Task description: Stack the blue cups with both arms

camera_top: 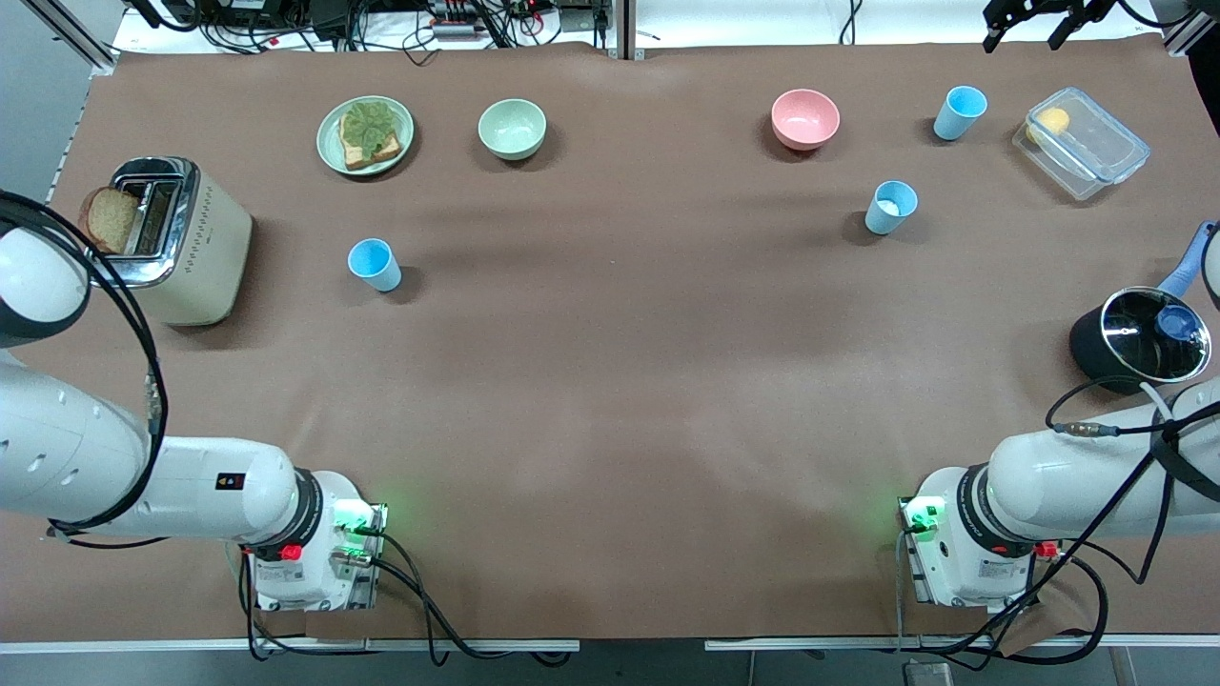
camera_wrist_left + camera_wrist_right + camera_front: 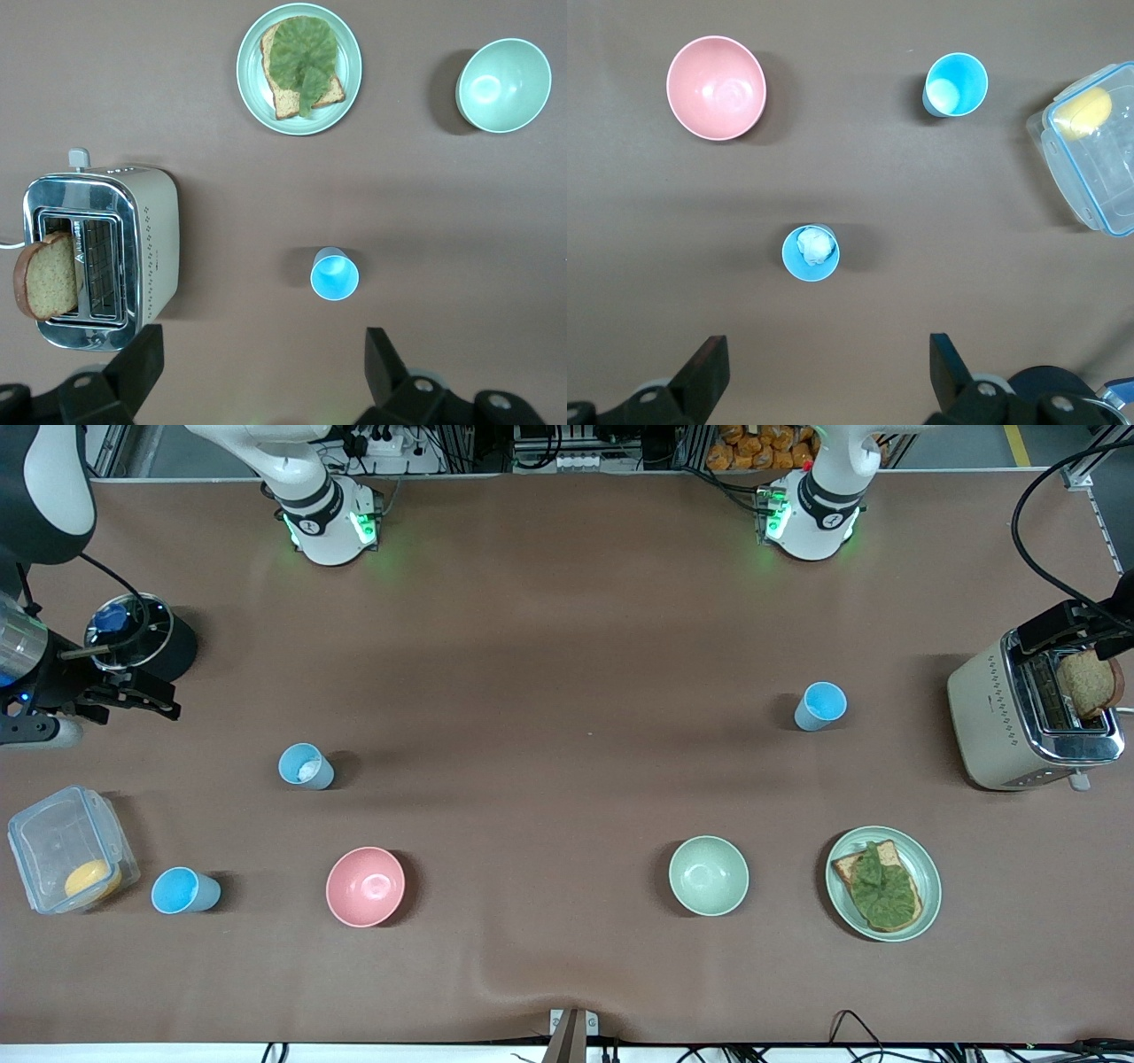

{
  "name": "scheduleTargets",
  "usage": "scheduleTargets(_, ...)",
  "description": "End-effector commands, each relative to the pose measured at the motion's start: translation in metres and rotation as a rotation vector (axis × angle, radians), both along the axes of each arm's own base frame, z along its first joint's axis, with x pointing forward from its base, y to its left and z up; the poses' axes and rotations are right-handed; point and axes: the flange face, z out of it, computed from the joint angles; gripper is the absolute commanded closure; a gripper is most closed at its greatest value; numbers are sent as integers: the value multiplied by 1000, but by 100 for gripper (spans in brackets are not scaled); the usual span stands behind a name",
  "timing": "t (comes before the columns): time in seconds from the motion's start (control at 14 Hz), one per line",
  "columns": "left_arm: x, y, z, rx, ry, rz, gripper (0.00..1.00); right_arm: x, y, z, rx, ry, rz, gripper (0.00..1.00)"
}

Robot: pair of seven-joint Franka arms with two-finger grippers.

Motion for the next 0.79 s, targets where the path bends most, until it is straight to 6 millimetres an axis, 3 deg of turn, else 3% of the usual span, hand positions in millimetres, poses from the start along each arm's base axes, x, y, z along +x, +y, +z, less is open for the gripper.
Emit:
scheduleTargets(0.0,-3,0,8,28,-15,-5,0,-1,1,4,6,0,6,0)
scheduleTargets(0.5,-4,-5,0,21,12,22,0,-1,1,4,5,0,6,0)
scheduleTargets(0.71,-8,-5,-32,23,82,45,0,0,5,-1,7,9,12,0)
